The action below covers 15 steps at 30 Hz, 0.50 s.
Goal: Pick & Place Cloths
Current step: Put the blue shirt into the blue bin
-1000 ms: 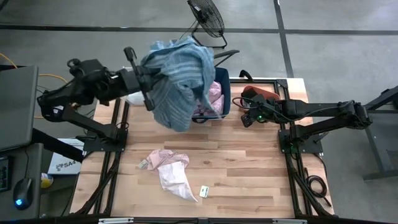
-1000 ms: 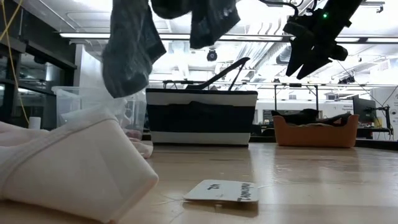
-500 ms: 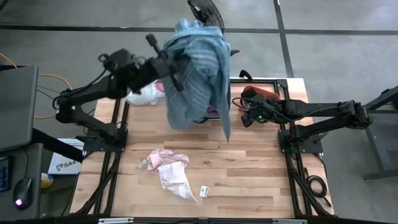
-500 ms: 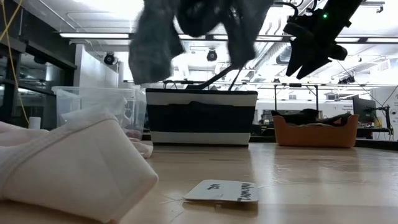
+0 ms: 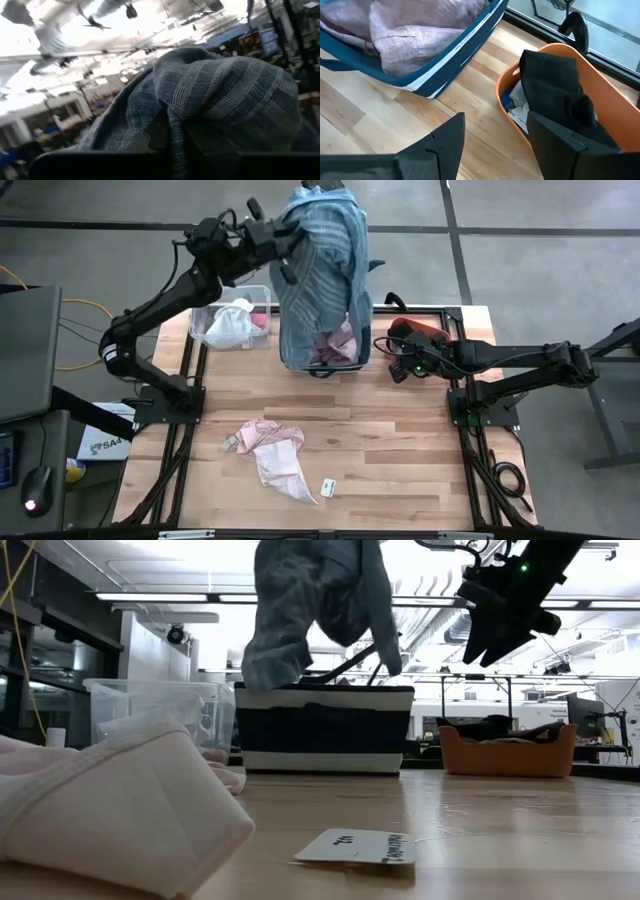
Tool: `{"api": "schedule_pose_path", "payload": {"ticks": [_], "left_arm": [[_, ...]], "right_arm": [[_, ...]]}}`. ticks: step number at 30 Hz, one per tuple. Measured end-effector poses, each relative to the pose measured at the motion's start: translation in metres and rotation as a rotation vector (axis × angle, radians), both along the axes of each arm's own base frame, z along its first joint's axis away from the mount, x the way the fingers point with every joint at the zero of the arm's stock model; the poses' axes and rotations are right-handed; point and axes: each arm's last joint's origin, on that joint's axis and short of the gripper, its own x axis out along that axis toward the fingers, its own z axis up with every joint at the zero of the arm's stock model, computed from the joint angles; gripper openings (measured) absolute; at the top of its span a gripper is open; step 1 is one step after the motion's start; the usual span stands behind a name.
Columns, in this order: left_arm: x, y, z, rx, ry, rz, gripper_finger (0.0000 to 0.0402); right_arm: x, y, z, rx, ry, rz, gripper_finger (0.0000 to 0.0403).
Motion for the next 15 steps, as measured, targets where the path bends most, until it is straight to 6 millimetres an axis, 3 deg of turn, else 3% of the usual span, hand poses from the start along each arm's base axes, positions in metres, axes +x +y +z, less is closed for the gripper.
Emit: {"api": "schedule_pose_path", "payload": {"ticks": [6,15], "left_arm": [[0.004,0.008,-0.008,-0.015,0.056,-0.025,0.0017],[-0.002,0.023,0.005,0.036,-0.093,-0.031,0.0017]], "right_arm": [[0.000,0.000,0.000,-0.011,0.004,-0.007,0.0205],[0.000,0.000,0.000,-0.010,0.004,-0.009,0.0205]]}}
